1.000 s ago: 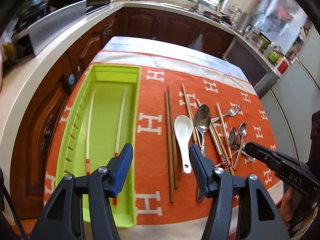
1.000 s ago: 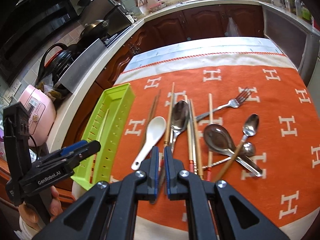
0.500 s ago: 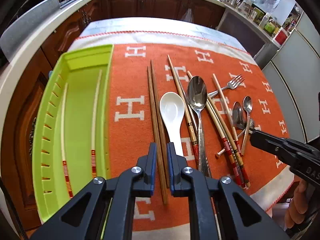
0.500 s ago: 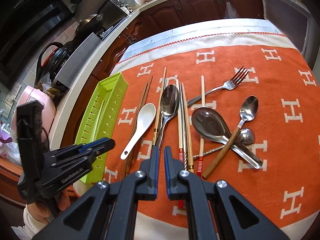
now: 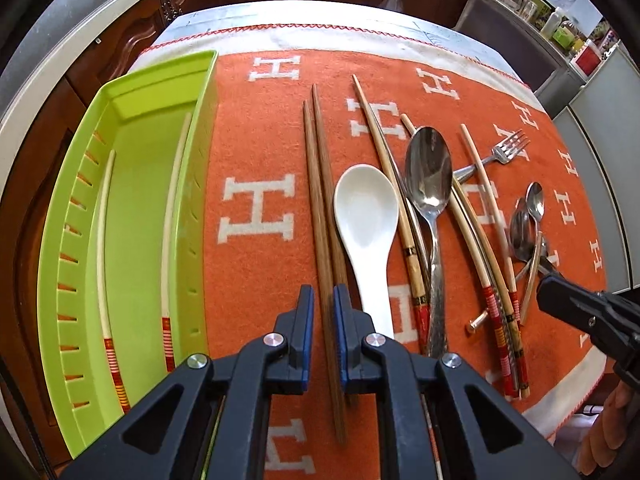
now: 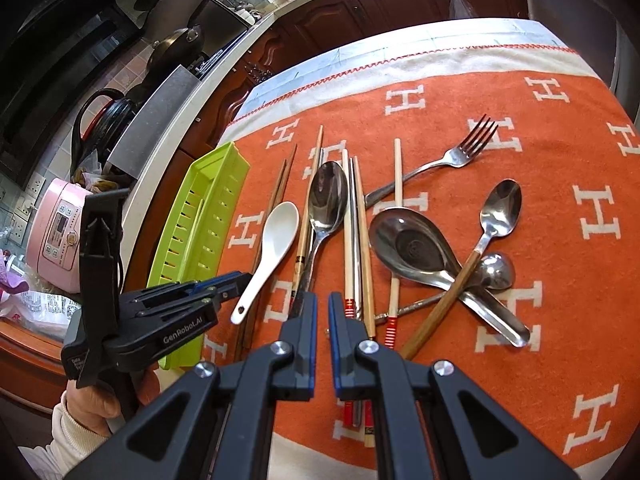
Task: Organize utensils
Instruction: 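Grasp a dark wooden chopstick with the left tool while the right tool reaches the pile, then carry the dark chopstick into the green tray and open the left tool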
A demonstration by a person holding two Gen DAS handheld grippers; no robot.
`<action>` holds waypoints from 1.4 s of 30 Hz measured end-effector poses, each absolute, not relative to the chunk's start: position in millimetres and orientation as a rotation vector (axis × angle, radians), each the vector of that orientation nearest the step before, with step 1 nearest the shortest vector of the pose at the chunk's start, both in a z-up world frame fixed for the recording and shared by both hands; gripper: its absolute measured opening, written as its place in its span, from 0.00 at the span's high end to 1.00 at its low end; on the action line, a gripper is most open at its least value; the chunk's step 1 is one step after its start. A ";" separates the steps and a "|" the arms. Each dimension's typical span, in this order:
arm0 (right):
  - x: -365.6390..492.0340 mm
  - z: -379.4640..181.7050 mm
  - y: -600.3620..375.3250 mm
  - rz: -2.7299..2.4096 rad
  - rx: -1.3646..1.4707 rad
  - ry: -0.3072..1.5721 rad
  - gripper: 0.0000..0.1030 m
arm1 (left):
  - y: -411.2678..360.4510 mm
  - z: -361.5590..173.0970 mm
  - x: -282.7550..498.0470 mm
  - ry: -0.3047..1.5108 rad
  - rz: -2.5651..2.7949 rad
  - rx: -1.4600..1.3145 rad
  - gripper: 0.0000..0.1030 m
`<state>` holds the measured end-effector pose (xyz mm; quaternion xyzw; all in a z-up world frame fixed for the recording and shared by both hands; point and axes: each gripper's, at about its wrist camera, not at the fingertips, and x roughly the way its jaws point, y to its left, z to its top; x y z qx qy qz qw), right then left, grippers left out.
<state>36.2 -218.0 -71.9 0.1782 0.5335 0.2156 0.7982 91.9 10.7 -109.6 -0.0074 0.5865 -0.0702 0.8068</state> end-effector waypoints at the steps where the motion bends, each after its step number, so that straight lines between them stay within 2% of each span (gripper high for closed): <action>1: 36.3 -73.1 -219.1 0.464 0.385 1.147 0.95 | 11.2 -110.1 93.8 1.257 -0.141 -0.011 0.93; 12: 38.8 -81.0 -219.6 0.469 0.387 1.161 0.95 | 7.8 -118.4 106.1 1.277 -0.140 -0.016 0.92; 17: 36.3 -77.3 -215.7 0.485 0.377 1.151 0.94 | 7.8 -116.9 105.7 1.280 -0.142 -0.015 0.88; 22: 35.5 -80.2 -210.8 0.483 0.362 1.167 0.94 | 1.4 -117.0 103.0 1.280 -0.139 0.030 0.88; 25: 35.7 -79.7 -210.4 0.485 0.364 1.168 0.94 | -1.8 -117.5 100.4 1.276 -0.122 0.057 0.95; 30: 33.5 -75.3 -203.3 0.504 0.348 1.159 0.94 | 10.4 -115.7 95.5 1.268 -0.107 -0.016 0.96; 42: 56.8 -61.1 -161.6 0.526 0.309 1.165 0.94 | 49.5 -52.0 69.7 1.121 -0.132 -0.115 0.96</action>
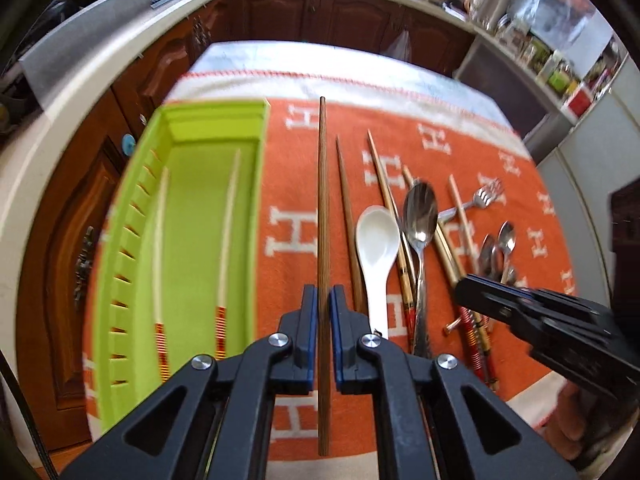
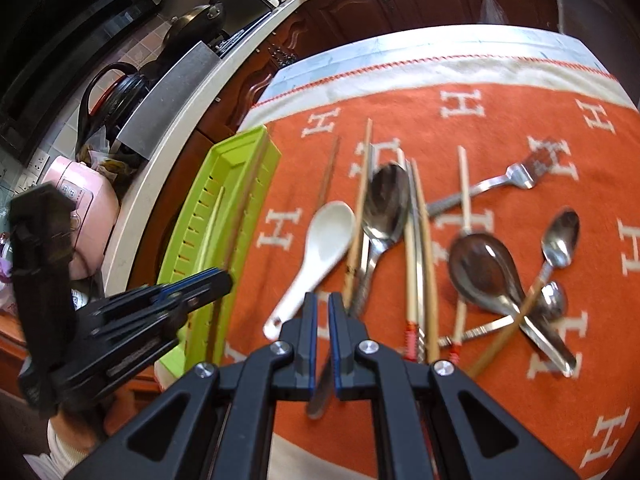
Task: Organize utensils
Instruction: 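Carry the dark chopstick into the green tray and open the left tool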
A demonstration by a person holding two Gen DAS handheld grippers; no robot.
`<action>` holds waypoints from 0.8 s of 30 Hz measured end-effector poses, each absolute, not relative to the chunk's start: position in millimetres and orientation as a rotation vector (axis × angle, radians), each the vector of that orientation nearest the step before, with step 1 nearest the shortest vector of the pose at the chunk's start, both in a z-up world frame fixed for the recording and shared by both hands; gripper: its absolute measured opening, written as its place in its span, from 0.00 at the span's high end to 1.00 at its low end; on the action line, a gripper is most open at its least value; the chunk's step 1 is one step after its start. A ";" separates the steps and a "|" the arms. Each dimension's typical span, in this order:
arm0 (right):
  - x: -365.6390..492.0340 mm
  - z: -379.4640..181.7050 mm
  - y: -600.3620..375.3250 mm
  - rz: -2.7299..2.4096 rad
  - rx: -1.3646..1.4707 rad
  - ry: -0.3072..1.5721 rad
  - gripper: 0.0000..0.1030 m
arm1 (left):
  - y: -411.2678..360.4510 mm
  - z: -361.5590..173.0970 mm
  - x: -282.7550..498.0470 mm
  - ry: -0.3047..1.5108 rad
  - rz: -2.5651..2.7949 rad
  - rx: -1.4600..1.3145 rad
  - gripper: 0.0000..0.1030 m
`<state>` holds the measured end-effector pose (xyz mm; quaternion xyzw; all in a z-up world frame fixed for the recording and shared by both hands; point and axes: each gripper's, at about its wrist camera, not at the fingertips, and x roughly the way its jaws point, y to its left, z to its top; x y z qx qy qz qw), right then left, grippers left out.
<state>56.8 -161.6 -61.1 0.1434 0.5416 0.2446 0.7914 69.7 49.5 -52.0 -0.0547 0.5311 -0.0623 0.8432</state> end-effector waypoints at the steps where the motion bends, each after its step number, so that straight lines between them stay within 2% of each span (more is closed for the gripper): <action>1: 59.5 -59.9 -158.8 0.528 0.307 1.167 0.94 | 52.7 -46.6 69.6 1.108 -0.123 -0.112 0.96; 6: 86.4 -52.5 -140.1 0.528 0.317 1.171 0.91 | 89.4 -33.4 68.8 1.071 -0.049 -0.105 0.96; 8: 100.0 -51.1 -133.3 0.516 0.320 1.168 0.80 | 106.1 -37.1 66.3 1.082 -0.031 -0.107 0.96; 11: 115.8 -51.1 -122.1 0.489 0.291 1.161 0.71 | 119.8 -49.3 66.3 1.101 0.003 -0.104 0.96; 21: 157.9 -82.4 -77.4 0.361 0.096 1.284 0.71 | 138.4 -91.4 71.6 1.188 0.023 -0.101 0.96; 22: 158.1 -84.3 -75.2 0.355 0.083 1.294 0.71 | 139.7 -94.5 71.2 1.192 0.023 -0.106 0.94; 24: 158.0 -88.7 -68.7 0.344 0.045 1.312 0.71 | 142.2 -98.7 70.3 1.197 0.023 -0.119 0.84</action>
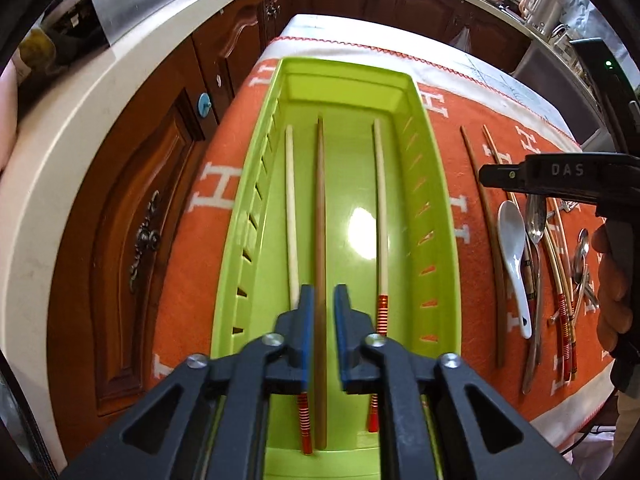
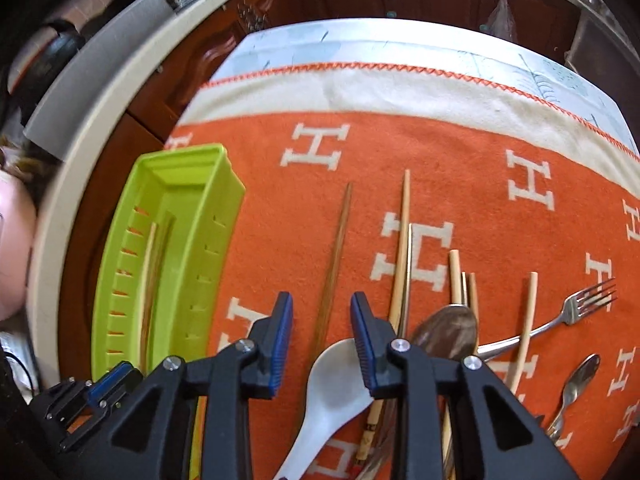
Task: Organize utensils
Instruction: 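Carry the dark chopstick into the green tray and open the left tool, then grasp a dark wooden chopstick with the right tool and carry it to the tray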
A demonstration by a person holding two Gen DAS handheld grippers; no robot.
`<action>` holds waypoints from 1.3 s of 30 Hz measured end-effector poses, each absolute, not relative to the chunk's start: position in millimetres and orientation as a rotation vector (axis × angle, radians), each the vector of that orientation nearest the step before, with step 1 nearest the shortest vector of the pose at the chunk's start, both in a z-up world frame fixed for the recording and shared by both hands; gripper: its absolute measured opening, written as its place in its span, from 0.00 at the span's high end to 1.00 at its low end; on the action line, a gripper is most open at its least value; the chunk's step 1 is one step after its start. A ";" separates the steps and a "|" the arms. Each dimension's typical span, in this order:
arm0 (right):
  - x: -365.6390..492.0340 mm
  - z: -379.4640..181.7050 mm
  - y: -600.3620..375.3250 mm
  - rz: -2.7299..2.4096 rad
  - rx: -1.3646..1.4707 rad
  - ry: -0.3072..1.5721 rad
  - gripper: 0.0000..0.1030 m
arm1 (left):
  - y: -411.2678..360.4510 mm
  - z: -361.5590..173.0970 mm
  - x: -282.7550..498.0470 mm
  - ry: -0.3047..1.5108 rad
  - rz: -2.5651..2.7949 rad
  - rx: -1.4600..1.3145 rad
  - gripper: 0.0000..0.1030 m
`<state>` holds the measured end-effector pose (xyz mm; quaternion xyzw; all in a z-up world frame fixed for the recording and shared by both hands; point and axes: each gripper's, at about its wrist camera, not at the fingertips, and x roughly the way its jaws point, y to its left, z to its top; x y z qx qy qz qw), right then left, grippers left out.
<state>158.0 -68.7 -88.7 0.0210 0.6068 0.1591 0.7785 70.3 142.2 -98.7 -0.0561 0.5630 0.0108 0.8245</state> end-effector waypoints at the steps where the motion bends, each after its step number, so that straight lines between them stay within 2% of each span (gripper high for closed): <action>1: 158.0 -90.5 -67.6 0.339 0.033 1.317 0.71 | 144.0 -100.1 69.5 1.200 0.030 -0.129 0.74; 2: 157.5 -92.5 -64.3 0.331 0.014 1.325 0.71 | 145.7 -101.7 69.6 1.206 0.033 -0.138 0.69; 9: 144.9 -101.0 -41.3 0.311 -0.137 1.311 0.72 | 157.6 -97.7 70.1 1.202 0.056 -0.169 0.69; 13: 140.9 -101.5 -39.7 0.283 -0.158 1.287 0.91 | 157.4 -90.7 68.8 1.182 0.059 -0.170 0.69; 16: 141.5 -100.8 -47.3 0.292 -0.098 1.290 0.93 | 155.0 -87.4 66.4 1.172 0.065 -0.155 0.69; 24: 133.6 -77.6 -90.7 0.386 0.206 1.280 0.94 | 158.1 -77.8 60.8 1.150 0.075 -0.180 0.69; 36: 103.1 -22.6 -77.4 0.561 0.368 1.259 0.94 | 161.0 -52.3 51.2 1.088 0.130 -0.169 0.68; 39: 103.3 -16.3 -61.3 0.569 0.379 1.243 0.94 | 165.1 -44.8 50.2 1.063 0.169 -0.159 0.56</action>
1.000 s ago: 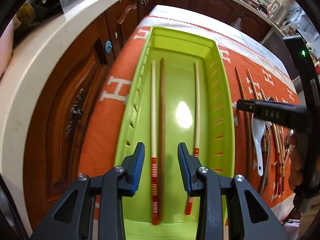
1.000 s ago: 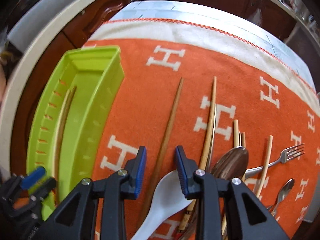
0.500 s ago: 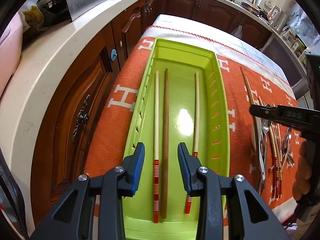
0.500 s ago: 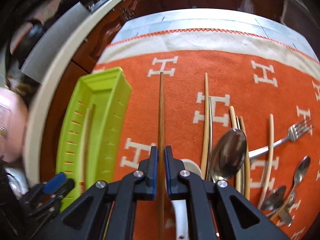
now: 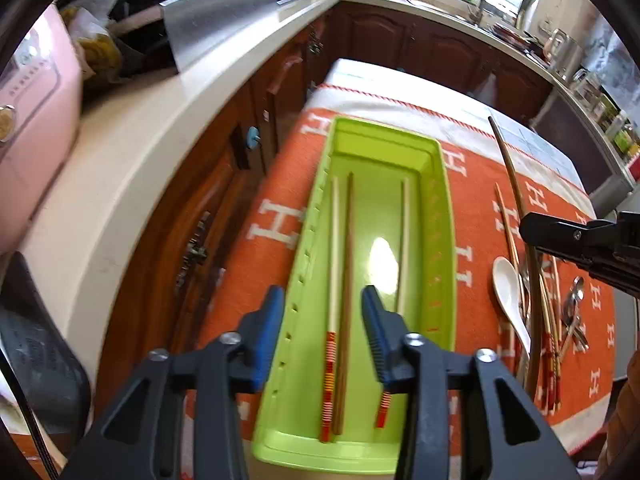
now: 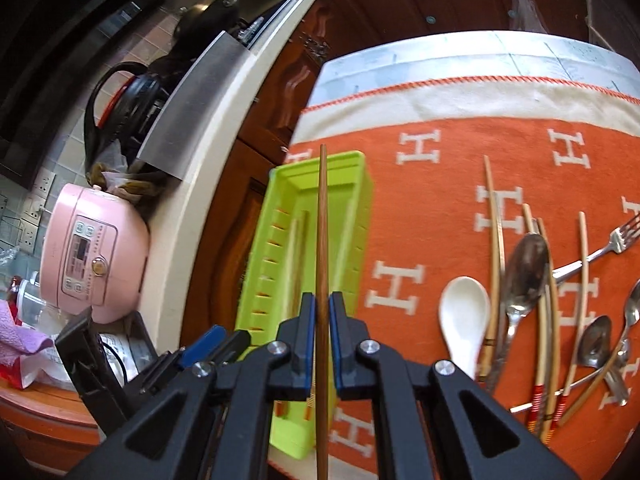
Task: Organize utensils
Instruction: 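Grasp a dark wooden chopstick with the right tool and carry it to the tray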
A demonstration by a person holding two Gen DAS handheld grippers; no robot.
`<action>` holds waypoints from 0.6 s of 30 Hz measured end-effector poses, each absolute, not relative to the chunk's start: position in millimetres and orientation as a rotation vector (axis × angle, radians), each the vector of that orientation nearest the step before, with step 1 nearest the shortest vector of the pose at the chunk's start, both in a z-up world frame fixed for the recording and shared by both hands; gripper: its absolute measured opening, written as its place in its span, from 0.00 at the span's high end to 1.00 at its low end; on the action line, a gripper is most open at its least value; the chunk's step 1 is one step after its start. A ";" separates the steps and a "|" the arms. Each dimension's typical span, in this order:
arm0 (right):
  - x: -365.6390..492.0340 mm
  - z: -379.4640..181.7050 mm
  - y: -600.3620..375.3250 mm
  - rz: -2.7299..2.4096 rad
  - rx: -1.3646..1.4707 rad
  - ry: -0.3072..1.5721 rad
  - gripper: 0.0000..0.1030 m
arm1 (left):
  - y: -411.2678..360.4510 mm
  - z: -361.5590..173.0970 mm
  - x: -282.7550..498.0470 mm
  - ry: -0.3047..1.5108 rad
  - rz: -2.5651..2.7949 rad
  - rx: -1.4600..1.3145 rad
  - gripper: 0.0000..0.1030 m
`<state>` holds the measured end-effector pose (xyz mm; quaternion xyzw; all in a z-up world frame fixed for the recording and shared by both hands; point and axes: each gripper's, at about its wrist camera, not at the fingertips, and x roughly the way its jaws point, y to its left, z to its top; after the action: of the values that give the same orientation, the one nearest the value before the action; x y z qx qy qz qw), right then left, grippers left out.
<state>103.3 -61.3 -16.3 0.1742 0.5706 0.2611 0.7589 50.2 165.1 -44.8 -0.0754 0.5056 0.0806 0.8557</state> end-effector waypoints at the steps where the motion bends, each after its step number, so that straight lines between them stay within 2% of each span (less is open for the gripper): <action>1: 104.6 -16.3 -56.2 0.570 0.385 1.243 0.94 | 166.1 -42.7 49.7 1.051 0.187 -0.152 0.54; 18: 123.0 -59.5 -10.4 0.560 0.441 1.359 0.93 | 178.9 -48.8 57.0 1.050 0.238 -0.134 0.54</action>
<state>123.0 -10.4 -59.5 0.1994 0.6147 0.2532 0.7199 57.0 178.9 -48.8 -0.0639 0.4995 0.1135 0.8565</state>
